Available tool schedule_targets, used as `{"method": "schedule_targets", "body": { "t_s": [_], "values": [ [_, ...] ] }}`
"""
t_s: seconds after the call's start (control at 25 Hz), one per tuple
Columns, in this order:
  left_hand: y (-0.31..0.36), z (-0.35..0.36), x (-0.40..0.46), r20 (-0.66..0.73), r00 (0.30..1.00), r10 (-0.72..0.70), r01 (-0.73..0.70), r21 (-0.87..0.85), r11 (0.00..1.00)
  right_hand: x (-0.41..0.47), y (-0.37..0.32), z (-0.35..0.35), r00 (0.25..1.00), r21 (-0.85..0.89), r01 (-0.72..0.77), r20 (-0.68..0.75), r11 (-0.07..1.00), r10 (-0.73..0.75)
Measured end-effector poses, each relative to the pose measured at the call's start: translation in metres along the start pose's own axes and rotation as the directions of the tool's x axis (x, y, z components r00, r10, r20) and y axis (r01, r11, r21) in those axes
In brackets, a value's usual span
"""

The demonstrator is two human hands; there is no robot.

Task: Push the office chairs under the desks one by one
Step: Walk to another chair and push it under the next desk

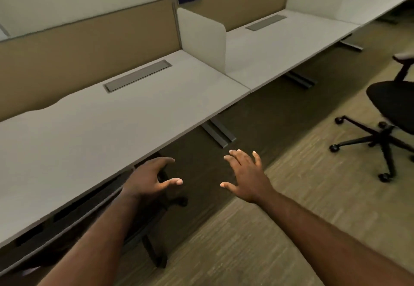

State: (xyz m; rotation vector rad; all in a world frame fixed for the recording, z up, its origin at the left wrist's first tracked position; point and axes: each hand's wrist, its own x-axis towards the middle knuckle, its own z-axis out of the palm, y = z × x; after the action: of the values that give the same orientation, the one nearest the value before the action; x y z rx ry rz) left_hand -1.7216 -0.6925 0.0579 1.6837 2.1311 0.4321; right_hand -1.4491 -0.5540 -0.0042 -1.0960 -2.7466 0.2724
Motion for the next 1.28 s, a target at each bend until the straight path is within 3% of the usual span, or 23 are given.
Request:
{"method": "schedule_targets", "body": {
  "t_s": [0.32,0.64,0.96,1.16,1.28],
  "values": [
    [0.204,0.127,0.099,0.250,0.934,0.254,-0.271,0.035,0.962,-0.146,0.206,-0.056,0.929,-0.068,-0.369,-0.043,0.927,0.366],
    [0.388,0.233,0.189,0.434,0.742,0.511,-0.568,0.001,0.823,-0.269,0.346,-0.072,0.702,-0.012,-0.710,-0.089,0.704,0.706],
    [0.554,0.337,0.303,0.462,0.536,0.706,-0.776,-0.060,0.628,-0.312,0.487,-0.097,0.522,0.045,-0.850,-0.063,0.525,0.850],
    [0.665,0.389,0.364,0.490,0.382,0.783,-0.877,-0.076,0.475,-0.332,0.577,-0.127,0.419,0.076,-0.900,-0.119,0.429,0.900],
    [0.729,0.424,0.389,0.492,0.339,0.802,-0.901,-0.075,0.427,-0.352,0.634,-0.142,0.362,0.127,-0.915,-0.165,0.383,0.918]
  ]
}}
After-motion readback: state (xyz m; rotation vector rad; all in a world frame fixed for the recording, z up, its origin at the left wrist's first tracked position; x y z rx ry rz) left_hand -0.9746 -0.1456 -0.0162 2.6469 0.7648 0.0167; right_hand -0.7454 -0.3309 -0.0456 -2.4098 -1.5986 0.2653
